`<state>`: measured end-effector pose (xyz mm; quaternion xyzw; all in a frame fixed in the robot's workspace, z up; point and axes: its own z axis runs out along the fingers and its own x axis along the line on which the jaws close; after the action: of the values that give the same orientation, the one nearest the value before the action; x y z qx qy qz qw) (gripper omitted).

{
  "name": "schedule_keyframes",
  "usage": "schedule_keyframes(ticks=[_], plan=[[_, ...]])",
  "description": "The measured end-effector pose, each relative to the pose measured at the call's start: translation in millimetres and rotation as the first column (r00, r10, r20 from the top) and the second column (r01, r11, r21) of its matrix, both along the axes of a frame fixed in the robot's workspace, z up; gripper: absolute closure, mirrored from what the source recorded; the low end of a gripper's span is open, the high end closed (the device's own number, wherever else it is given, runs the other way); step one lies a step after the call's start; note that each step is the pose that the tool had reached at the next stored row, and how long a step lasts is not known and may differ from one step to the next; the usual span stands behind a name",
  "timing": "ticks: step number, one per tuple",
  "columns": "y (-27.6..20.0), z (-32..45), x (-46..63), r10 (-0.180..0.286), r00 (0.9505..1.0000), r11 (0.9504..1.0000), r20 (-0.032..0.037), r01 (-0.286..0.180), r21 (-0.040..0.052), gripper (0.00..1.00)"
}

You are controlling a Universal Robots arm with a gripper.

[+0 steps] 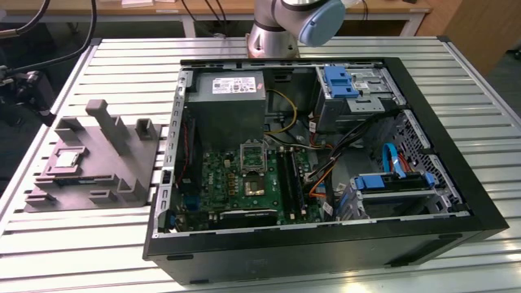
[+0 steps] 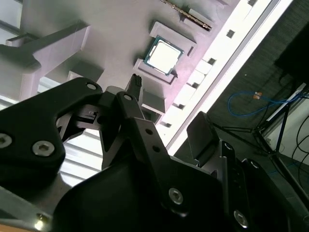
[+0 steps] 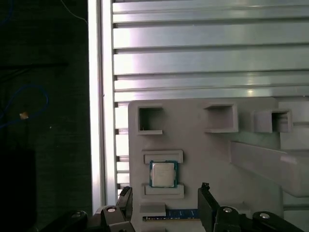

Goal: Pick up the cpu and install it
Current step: 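Pick up the cpu and move it towards the insertion slot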

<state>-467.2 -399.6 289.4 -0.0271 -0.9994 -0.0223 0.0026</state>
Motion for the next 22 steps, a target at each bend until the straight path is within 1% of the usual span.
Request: schedule_keyframes(ticks=[4,8,10,20,22], plan=[[0.0,-4.7,-0.1,-0.005,1.0,1.0,0.0001,0.005,0.0,0.35],[0.0,-5.3,-0.1,-0.006,1.0,1.0,-0.0001,0.006,0.0004,0.35],[0.0,-5.7,-0.1,-0.006,1.0,1.0,0.0001,0.006,0.0025,0.35],[0.0,-5.8,-0.1,-0.006,1.0,1.0,0.0,0.006,0.0025,0.35],[0.0,-7.8,-0.2,-0.005,1.0,1.0,0.0003,0.005,0.0026,0.35]])
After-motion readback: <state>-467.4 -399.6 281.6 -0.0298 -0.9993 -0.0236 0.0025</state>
